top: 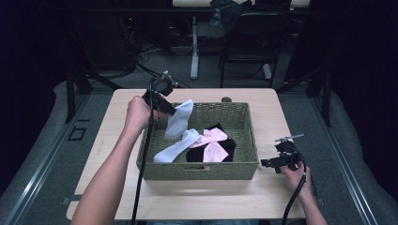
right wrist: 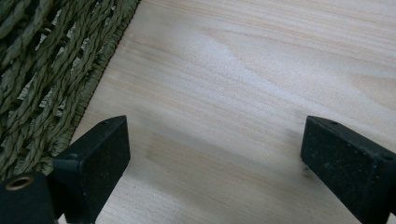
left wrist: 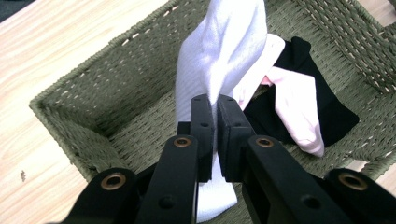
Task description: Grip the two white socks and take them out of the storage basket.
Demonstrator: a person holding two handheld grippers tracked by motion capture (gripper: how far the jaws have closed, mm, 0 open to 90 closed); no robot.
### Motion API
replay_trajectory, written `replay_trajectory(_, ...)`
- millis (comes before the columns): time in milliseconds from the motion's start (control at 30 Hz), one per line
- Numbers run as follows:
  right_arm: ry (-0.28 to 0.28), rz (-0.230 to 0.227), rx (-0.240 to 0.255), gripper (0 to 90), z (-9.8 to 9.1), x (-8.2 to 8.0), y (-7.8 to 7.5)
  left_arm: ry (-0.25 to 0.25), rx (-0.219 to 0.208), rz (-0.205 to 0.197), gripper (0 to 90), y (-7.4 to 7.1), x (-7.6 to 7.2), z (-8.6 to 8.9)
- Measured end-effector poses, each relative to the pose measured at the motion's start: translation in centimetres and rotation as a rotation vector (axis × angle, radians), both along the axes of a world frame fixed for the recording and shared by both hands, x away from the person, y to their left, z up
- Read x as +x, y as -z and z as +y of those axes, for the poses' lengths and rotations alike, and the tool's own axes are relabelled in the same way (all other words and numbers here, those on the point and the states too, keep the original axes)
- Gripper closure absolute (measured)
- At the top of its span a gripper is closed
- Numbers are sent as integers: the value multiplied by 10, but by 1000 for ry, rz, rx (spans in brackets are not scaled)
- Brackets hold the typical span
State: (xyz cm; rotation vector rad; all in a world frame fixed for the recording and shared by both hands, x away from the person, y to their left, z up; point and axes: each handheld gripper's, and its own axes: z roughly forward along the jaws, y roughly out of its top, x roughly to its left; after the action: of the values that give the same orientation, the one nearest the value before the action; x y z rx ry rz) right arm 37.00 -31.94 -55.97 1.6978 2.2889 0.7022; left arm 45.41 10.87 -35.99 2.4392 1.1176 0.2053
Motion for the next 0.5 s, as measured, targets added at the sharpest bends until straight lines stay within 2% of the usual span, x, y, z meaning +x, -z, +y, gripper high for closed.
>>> replay_trajectory(400,0,0,1,79,-1,1,1,-8,3,-5,866,-20,8,3)
replay_trajectory(433,6,-9,19,79,0,1,2,-9,9,-5,865,-22,9,3)
replay_trajectory(500,-4,-1,4,79,0,1,1,-10,12,-9,865,-27,10,4)
